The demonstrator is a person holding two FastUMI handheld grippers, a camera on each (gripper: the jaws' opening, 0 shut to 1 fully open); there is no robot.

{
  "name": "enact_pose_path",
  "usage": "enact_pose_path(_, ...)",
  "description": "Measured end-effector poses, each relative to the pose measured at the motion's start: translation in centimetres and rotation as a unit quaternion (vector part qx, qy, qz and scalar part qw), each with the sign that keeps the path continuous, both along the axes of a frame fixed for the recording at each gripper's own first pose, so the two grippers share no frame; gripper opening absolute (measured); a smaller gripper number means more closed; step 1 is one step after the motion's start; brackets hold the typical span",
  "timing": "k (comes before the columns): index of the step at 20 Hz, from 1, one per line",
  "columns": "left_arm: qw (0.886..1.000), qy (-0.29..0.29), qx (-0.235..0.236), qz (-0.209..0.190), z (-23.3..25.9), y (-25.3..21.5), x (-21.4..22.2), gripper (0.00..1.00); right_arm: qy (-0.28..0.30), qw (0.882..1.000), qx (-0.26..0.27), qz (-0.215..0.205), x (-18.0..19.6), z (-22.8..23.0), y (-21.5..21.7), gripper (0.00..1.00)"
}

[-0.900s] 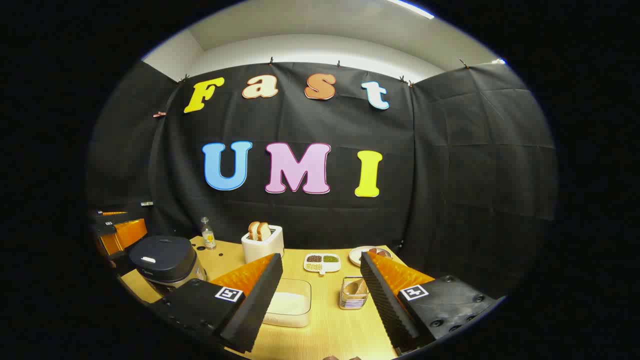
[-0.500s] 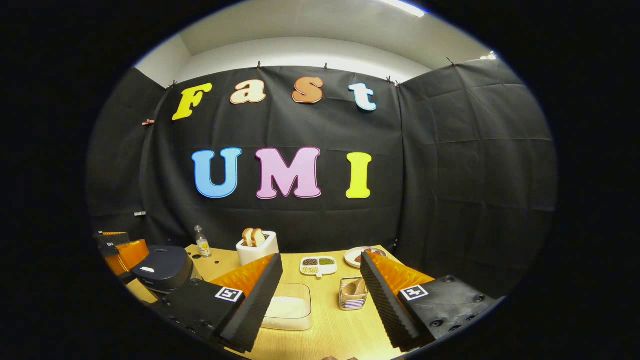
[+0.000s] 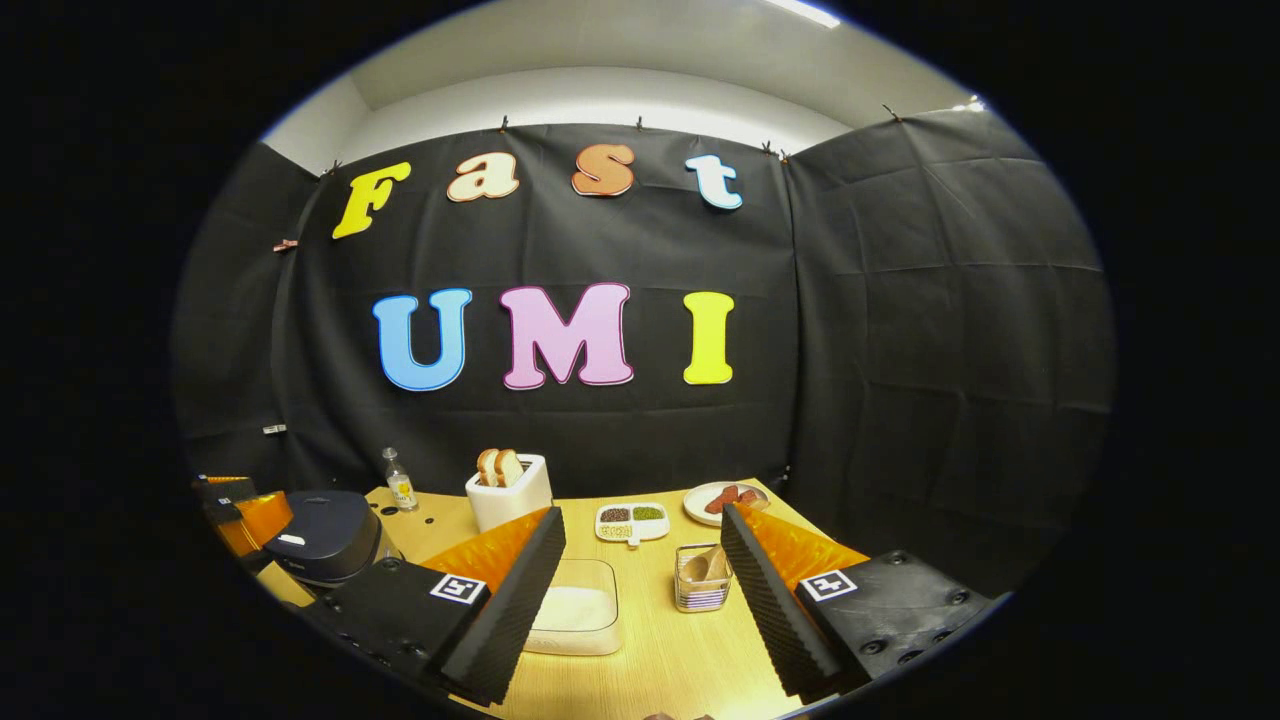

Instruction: Close the left gripper, press the button to open the rice cooker; take a wooden spoon from the chopstick holder with the right hand, scoop a spoonful of rice and pour it into the rice cooker, then put the wooden spoon back into the chopstick holder.

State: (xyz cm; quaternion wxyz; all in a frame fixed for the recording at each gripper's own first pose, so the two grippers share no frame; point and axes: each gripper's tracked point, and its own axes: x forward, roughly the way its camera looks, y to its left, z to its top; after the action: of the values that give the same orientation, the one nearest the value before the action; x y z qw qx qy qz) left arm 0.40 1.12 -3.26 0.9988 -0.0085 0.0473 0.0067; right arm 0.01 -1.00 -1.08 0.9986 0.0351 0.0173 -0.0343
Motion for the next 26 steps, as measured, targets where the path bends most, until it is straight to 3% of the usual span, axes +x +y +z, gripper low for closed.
enact_pose_path(6,1.000,0.008,0.010,0.021,0.0,1.8,0.7,0.95,0.005,1.000,-0.009,0.000,-0.2,-0.4,0.2,0.98)
enact_pose_path(9,1.000,0.014,0.007,0.025,0.2,3.3,1.3,0.89,0.010,1.000,-0.009,0.002,-0.5,-0.8,0.4,0.96)
enact_pose_path(13,1.000,0.026,0.010,0.001,0.5,4.8,2.3,0.70,0.020,1.000,-0.013,0.006,-0.9,-1.6,0.7,0.96)
enact_pose_path(20,0.996,0.083,-0.014,0.022,-2.4,10.0,4.0,0.14,0.033,0.999,-0.019,-0.004,-1.3,-2.4,-0.1,0.98)
enact_pose_path(22,0.994,0.105,-0.028,0.017,-3.6,10.7,4.1,0.07,0.037,0.999,-0.018,-0.010,-1.4,-2.5,-0.5,0.98)
enact_pose_path(26,0.986,0.155,-0.051,0.023,-6.8,12.1,5.1,0.06,0.048,0.999,-0.017,-0.020,-1.6,-3.1,-1.3,0.98)
